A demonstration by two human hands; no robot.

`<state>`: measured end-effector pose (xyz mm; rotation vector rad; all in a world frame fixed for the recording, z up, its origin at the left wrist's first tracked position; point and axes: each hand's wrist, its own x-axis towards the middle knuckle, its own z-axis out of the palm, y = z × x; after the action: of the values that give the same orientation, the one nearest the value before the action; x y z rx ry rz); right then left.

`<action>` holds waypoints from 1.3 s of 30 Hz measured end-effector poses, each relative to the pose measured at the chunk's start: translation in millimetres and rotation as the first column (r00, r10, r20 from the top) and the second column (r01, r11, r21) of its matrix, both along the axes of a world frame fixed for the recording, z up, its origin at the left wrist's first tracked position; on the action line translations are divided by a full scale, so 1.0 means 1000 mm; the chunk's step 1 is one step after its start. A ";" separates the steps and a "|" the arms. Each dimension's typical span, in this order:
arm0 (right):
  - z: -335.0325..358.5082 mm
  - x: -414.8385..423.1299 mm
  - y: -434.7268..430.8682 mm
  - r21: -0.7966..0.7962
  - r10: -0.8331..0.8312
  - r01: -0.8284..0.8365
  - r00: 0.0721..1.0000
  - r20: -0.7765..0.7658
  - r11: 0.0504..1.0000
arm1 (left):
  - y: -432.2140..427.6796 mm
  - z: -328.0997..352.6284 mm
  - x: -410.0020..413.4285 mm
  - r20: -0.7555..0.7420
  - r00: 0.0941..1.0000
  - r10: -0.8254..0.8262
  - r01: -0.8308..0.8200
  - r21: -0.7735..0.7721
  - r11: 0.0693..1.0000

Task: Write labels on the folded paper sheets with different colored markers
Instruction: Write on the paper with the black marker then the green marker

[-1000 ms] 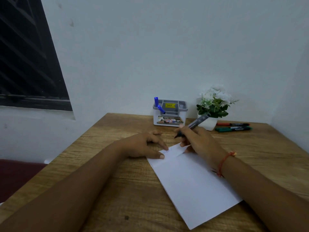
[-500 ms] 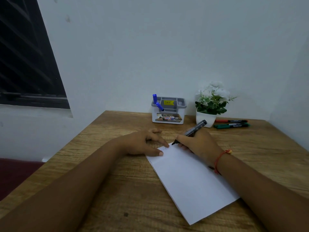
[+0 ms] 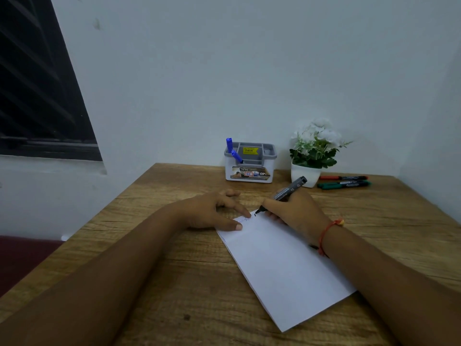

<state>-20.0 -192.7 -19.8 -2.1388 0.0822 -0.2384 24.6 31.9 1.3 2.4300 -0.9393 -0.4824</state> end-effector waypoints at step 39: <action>0.005 -0.003 0.001 -0.024 -0.050 0.050 0.999 0.007 0.998 | 0.000 -0.001 0.002 0.009 1.000 -0.006 0.006 0.006 1.000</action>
<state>-23.2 -191.4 -15.2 -2.1613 0.1297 -0.2767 26.3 31.6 0.1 2.4373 -0.9506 -0.4780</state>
